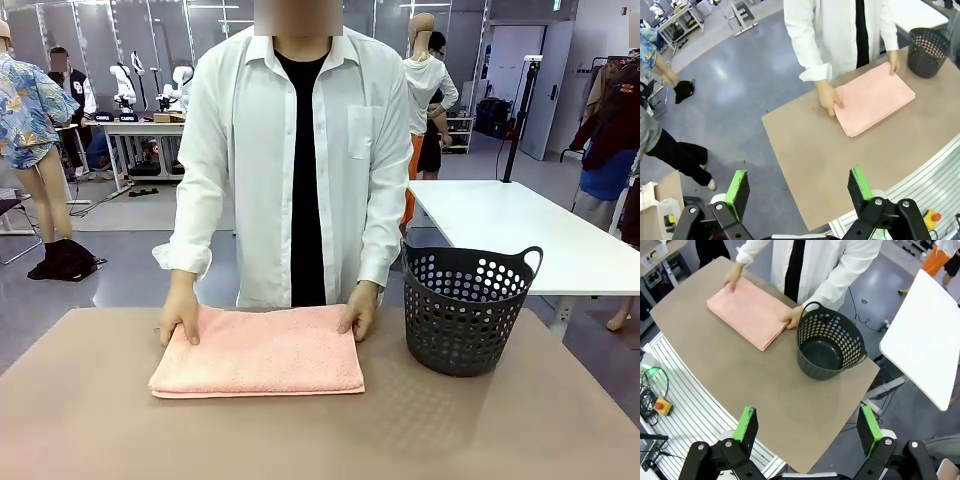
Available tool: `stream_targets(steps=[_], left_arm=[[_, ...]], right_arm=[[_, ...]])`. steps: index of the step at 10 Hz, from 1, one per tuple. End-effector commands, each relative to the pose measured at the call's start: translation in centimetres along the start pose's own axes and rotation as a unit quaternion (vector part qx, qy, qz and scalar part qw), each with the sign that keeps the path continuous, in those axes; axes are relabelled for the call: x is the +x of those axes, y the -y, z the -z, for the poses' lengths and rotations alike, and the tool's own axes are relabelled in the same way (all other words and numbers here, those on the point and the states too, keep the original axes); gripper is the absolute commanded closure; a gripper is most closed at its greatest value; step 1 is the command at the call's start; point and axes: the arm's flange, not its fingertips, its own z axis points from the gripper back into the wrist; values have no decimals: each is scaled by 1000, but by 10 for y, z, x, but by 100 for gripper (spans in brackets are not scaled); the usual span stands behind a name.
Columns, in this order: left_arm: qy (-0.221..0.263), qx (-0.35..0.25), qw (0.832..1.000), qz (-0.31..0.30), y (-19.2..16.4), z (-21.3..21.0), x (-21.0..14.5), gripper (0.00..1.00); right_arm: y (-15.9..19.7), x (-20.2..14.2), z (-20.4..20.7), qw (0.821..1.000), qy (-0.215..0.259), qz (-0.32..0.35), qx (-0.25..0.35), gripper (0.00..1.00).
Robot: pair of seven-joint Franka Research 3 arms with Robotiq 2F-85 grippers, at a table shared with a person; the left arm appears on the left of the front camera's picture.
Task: Fold the towel.
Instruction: Release the end of the 100 cm Hotel Towel you were holding, then pick up the 100 cm Hotel Towel and place it on the left side of the table.
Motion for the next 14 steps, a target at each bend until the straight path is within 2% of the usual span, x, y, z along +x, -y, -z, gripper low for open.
stream_targets(steps=[1,14], left_arm=[[-4,2,1000,-1,0,0,1,0],[-4,2,1000,-1,0,0,1,0]], right_arm=[[3,4,-1,1000,1,11,-3,0],[3,4,-1,1000,1,11,-3,0]])
